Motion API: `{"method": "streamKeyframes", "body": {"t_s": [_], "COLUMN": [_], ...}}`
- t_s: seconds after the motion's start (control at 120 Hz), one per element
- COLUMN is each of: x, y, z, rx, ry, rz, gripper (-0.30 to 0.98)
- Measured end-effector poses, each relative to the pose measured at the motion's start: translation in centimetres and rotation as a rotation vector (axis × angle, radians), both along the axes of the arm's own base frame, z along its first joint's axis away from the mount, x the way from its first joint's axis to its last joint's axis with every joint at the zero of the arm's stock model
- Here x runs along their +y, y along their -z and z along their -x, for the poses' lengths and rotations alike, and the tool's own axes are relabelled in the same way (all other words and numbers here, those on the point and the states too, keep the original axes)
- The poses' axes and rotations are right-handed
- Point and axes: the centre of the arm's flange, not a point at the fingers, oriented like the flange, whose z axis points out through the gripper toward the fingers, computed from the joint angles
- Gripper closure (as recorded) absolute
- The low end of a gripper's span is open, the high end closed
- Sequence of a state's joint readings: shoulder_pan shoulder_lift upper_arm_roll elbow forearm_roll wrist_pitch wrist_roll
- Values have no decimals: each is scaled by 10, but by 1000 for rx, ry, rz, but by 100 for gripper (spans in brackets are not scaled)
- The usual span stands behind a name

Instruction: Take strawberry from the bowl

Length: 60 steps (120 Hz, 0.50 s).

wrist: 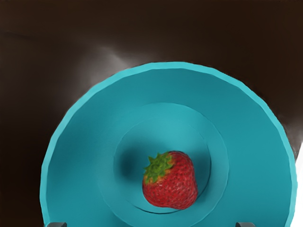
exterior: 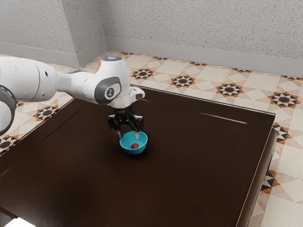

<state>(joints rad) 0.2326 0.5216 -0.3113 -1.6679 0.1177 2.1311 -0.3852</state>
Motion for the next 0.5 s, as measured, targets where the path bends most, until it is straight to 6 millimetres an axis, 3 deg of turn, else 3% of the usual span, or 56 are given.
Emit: {"method": "streamKeyframes", "body": {"t_s": [0.158, 0.5], "x": [1, -4], "y": [28, 56], "z": [-7, -13], "rx": [14, 35], "ry": [-136, -323], "rz": [12, 17], "gripper": [30, 41]}}
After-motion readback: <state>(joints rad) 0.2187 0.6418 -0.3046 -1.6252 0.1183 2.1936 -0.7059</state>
